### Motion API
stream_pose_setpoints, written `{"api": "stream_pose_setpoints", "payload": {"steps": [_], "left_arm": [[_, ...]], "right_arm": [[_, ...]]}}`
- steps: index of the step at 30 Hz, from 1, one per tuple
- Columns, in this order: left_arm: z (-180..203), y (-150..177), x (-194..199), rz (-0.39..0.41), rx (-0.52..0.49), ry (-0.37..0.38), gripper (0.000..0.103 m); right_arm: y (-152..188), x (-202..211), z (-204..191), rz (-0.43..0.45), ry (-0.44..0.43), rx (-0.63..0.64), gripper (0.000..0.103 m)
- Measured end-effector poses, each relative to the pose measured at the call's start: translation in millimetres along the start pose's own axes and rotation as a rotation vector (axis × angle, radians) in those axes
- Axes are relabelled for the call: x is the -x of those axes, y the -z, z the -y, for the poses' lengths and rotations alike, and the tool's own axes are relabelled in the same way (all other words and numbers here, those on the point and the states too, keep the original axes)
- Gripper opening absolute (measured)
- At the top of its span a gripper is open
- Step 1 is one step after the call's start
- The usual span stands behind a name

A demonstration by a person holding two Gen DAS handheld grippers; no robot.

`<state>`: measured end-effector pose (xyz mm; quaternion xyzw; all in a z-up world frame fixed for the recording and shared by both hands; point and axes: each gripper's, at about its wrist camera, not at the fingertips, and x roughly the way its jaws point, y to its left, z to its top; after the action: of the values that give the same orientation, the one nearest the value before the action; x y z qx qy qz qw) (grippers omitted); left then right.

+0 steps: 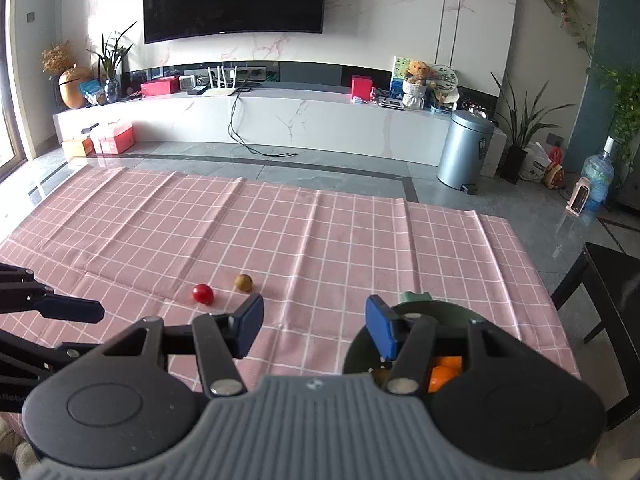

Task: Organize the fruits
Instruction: 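Withdraw both tools and move them toward the red tomato and last longan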

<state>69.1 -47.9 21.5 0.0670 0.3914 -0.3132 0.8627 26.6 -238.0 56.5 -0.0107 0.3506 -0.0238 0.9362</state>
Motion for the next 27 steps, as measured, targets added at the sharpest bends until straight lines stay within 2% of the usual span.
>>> {"api": "stream_pose_setpoints", "payload": {"steps": [3,12,18,27], "left_arm": [[-15.2,13.5,-0.3,-0.012,0.058,-0.014,0.062],[-40.8,43.1,-15.2,-0.055,0.104,-0.018,0.062],[-54.7,46.4,-34.7,-0.055,0.110,0.001,0.062],[-78.1,40.2,-80.8,-0.103,0.115,0.007,0.062]], "right_arm": [[1.2,-1.7,-18.8,-0.002,-0.023,0.009,0.054],[18.2,-42.5,-54.2,-0.085,-0.063,0.052,0.054],[23.4,-78.8,-59.3,-0.112,-0.067,0.028,0.054],[27.7,-133.3,-56.0,-0.141,-0.083,0.011,0.053]]}}
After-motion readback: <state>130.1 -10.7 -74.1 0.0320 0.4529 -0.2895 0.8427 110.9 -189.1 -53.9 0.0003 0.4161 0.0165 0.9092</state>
